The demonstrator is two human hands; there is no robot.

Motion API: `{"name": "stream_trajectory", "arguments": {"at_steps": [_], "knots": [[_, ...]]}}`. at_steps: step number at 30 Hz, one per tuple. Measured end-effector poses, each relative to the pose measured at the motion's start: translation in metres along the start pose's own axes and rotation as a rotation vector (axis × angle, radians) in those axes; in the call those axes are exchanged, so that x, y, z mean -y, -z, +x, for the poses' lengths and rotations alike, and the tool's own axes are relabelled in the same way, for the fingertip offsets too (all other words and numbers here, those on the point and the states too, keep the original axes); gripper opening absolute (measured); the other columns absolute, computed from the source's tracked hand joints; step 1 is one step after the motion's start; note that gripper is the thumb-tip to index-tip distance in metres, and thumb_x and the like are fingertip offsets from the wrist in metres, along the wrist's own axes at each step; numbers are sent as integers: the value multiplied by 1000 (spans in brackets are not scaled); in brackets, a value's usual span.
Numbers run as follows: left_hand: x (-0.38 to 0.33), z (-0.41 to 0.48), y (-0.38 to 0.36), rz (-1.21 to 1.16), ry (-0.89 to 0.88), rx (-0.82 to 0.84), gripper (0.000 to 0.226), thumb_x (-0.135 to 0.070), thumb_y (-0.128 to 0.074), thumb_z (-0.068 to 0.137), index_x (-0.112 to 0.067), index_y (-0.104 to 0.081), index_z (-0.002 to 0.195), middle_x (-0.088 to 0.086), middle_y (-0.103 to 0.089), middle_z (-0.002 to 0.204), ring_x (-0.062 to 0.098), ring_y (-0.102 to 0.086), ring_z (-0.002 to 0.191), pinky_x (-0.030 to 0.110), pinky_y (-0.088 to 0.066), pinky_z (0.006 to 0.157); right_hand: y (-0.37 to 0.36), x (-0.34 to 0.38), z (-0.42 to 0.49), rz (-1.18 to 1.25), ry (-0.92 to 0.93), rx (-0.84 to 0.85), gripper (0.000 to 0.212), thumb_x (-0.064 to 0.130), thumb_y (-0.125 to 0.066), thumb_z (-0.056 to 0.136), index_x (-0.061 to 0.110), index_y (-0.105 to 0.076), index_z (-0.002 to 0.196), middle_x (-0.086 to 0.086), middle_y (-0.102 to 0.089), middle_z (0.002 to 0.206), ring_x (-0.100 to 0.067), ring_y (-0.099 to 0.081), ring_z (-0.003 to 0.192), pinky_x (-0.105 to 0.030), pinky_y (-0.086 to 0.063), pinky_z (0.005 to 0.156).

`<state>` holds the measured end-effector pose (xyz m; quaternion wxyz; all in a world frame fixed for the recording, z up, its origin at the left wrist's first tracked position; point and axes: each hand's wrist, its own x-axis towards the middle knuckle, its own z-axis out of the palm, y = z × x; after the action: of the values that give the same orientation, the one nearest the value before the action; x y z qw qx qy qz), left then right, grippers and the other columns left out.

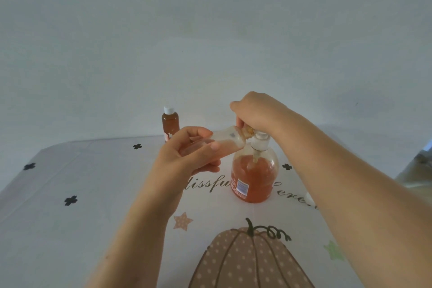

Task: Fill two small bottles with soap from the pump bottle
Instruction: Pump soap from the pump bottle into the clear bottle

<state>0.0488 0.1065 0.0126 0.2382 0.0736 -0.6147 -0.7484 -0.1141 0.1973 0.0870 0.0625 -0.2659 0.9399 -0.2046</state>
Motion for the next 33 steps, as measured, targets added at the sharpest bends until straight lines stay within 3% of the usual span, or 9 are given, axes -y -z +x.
{"name": "stream_trajectory", "arguments": {"at_steps": [14,18,21,26,33], "knots": [[2,1,-1,-13,-12,17,33,-18,-75,74,-7,-64,103,3,-72,86,26,-68,74,32,-58,72,3,1,-1,57,-3,-4,42,25,-40,97,5,-75,100,-6,-78,96,-24,-60,68,-33,-47,72],[4,3,1,-6,0,9,30,-18,-76,72,-9,-65,99,4,-71,89,26,-67,73,32,-58,71,-2,-2,-1,81,-8,21,44,26,-39,99,10,-77,83,-7,-77,93,-28,-71,81,-34,-52,80],[4,3,1,-8,4,23,29,-18,-76,73,-10,-65,98,4,-71,88,26,-67,73,33,-57,72,-1,-2,-2,112,8,27,45,23,-39,100,11,-75,76,-8,-76,92,-28,-67,79,-33,-48,73],[2,1,1,2,-11,23,32,-20,-77,72,-9,-65,100,5,-70,91,26,-68,75,33,-58,73,4,1,-8,125,5,36,44,22,-39,101,9,-75,80,-11,-77,95,-28,-63,74,-31,-47,68],[0,-1,-2,-19,-46,18,33,-19,-76,73,-8,-64,102,1,-71,85,25,-67,74,32,-57,72,12,8,-12,94,17,12,45,25,-40,100,10,-76,78,-11,-77,94,-35,-72,94,-40,-55,89]]}}
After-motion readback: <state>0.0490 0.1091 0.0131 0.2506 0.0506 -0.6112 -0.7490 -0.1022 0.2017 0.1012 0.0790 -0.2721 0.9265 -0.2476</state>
